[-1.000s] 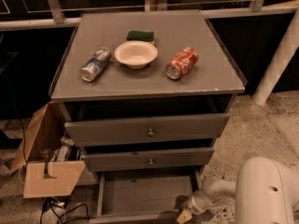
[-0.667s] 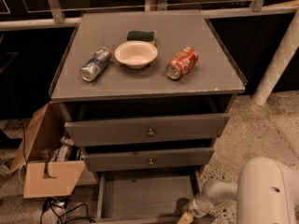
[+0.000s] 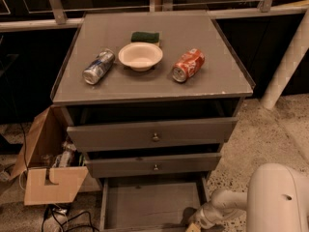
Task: Open bottom drawer
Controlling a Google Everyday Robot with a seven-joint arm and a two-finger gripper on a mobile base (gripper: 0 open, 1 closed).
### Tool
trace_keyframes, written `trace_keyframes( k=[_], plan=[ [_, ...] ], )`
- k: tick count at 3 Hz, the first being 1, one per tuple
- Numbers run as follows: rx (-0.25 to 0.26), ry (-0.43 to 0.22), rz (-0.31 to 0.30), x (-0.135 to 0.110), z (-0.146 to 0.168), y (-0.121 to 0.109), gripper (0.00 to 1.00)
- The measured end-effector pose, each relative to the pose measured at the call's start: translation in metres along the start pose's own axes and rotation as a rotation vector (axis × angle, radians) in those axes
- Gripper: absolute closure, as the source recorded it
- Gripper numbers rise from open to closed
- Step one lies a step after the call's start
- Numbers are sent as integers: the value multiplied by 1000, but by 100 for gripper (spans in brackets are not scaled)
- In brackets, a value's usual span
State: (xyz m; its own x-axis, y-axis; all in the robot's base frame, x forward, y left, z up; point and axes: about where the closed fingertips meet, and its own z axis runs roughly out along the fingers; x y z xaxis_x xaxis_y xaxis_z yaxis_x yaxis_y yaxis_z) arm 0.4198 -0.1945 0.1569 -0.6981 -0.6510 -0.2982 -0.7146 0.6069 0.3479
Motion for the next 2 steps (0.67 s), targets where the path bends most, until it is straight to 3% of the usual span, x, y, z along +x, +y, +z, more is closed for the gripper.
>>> trace_keyframes(
  k=[2],
  plan=[
    [32, 9, 70, 28, -11, 9, 100]
  ],
)
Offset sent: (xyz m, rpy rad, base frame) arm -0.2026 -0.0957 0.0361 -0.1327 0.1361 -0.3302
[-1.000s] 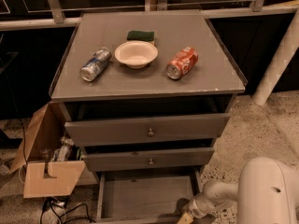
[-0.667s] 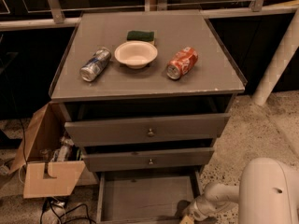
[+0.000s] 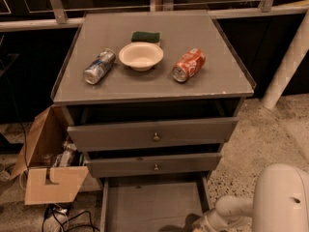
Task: Open bottom drawer
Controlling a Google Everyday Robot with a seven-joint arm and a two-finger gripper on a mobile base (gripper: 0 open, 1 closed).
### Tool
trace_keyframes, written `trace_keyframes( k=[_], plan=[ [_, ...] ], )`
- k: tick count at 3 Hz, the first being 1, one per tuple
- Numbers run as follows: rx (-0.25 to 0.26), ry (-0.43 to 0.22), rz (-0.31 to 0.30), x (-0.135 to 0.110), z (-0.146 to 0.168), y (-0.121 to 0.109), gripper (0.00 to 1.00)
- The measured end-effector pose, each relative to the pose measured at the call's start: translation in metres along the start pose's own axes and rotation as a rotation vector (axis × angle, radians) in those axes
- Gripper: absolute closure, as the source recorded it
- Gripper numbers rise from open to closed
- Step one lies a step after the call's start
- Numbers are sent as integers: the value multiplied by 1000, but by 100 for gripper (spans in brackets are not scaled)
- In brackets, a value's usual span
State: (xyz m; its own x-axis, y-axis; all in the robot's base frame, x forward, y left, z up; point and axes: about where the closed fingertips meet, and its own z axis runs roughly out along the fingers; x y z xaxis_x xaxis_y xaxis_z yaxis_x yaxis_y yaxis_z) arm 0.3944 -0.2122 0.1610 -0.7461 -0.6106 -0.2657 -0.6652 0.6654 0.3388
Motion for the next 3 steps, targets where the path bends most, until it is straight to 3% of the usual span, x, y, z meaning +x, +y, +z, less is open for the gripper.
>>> trace_keyframes(
  k=[2, 3],
  plan=[
    [20, -2, 30, 5, 0, -4, 100],
    [20, -2, 30, 5, 0, -4, 73]
  ],
)
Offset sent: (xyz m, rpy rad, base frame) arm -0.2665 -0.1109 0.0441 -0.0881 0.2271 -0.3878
